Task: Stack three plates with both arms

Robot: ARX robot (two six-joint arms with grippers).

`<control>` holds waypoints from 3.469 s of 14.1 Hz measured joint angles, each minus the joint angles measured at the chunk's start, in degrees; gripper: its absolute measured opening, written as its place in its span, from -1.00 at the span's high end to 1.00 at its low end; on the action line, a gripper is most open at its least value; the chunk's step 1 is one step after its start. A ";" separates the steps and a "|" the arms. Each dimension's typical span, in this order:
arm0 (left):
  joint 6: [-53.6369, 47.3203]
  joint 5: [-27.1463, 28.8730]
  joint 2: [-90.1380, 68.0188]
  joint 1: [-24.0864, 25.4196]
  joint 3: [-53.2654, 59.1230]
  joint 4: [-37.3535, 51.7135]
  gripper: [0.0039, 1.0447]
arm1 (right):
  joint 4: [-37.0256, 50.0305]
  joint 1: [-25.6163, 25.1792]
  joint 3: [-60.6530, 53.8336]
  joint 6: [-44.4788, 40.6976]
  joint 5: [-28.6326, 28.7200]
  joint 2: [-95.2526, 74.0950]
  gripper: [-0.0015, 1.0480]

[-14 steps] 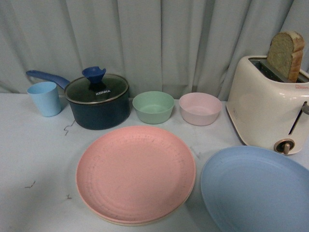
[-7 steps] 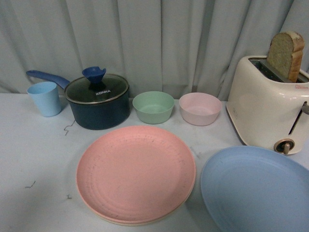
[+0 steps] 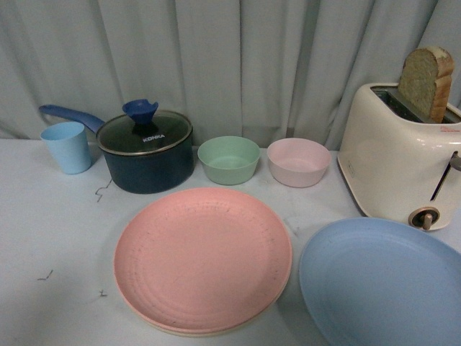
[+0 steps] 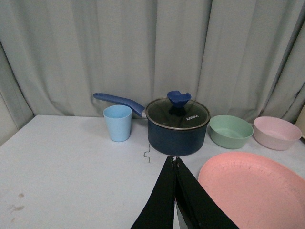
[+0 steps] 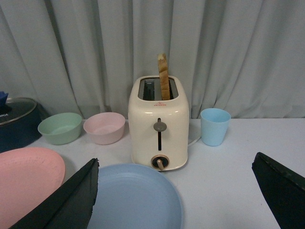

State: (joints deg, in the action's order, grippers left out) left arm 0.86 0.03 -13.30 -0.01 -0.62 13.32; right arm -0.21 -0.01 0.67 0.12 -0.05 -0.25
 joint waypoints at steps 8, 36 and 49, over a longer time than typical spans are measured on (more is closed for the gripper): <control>-0.04 0.00 12.83 0.00 -0.04 -13.79 0.97 | 0.00 0.00 0.00 0.00 0.02 0.00 -0.87; -0.07 0.00 12.83 0.00 -0.02 -13.53 -0.88 | 30.64 1.33 32.11 15.17 -8.55 -110.33 -0.87; -0.07 0.02 12.83 0.00 -0.04 -13.51 -0.88 | 32.37 -1.60 29.07 14.86 -2.40 -108.30 0.94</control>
State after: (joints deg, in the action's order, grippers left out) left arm 0.80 0.05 -0.47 -0.01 -0.67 -0.19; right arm 32.16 -1.61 29.74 14.98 -2.46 -108.55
